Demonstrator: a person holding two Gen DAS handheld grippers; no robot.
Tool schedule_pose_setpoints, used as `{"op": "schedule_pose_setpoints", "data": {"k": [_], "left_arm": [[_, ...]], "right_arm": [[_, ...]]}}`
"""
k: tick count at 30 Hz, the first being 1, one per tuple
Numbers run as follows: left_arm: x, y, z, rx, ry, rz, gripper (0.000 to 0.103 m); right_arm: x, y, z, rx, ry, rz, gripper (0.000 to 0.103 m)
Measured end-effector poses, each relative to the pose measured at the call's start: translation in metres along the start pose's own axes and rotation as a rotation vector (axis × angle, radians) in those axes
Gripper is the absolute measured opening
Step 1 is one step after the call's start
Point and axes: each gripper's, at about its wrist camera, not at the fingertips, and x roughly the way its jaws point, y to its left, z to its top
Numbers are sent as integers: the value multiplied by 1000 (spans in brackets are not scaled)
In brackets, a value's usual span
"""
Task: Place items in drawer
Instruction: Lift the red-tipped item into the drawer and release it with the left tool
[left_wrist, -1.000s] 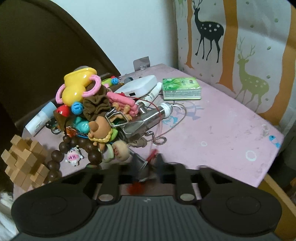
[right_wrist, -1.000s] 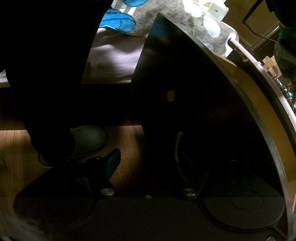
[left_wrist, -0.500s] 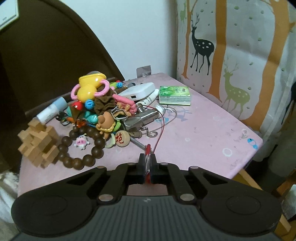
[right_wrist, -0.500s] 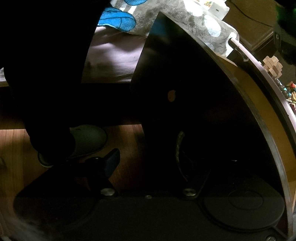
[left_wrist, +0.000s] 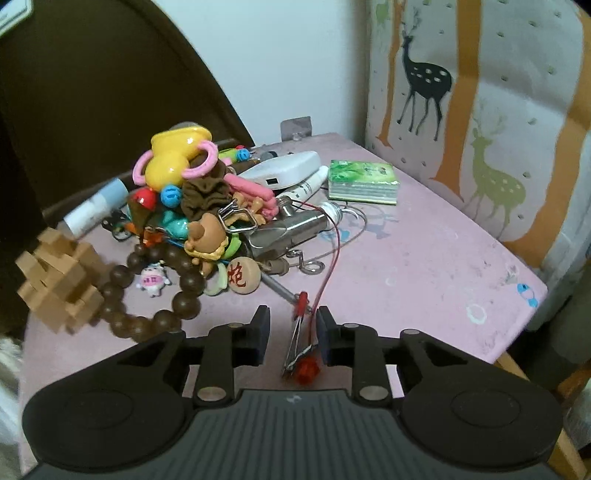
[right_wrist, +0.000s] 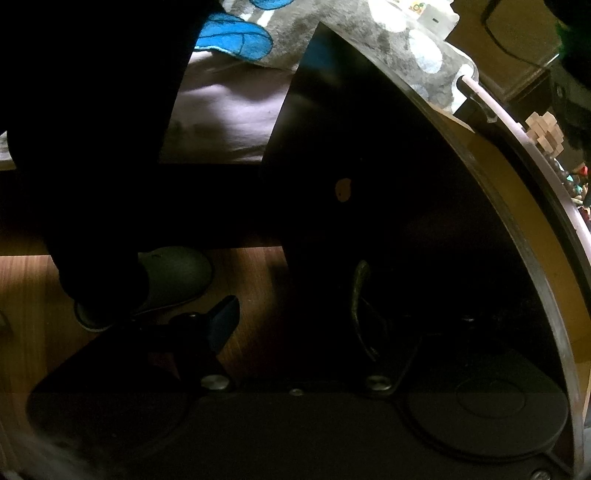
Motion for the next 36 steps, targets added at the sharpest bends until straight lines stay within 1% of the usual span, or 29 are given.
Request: {"op": "schedule_pose_setpoints", "data": {"k": [1, 2, 3, 4, 15, 22, 30, 34, 36], "left_arm": [[4, 3, -1, -23, 8, -15, 25], [5, 5, -2, -38, 11, -25, 19], [4, 7, -4, -49, 9, -29, 5], [2, 7, -5, -56, 5, -31, 4], [-44, 3, -11, -74, -43, -27, 3], [-77, -10, -19, -55, -57, -55, 3], [-98, -26, -42, -34, -34, -111, 3], [-103, -40, -60, 1, 6, -183, 3], [-99, -50, -71, 32, 47, -211, 3]], "right_arm": [[0, 0, 0, -2, -1, 1, 73], [0, 0, 0, -4, -2, 1, 73], [0, 0, 0, -5, -3, 2, 73], [0, 0, 0, -6, -3, 2, 73], [0, 1, 1, -1, 3, -1, 73], [1, 1, 2, -3, 8, -4, 73], [1, 1, 3, -8, 13, -5, 73], [2, 1, 3, -8, 14, -6, 73], [2, 1, 3, -7, 14, -6, 73]]}}
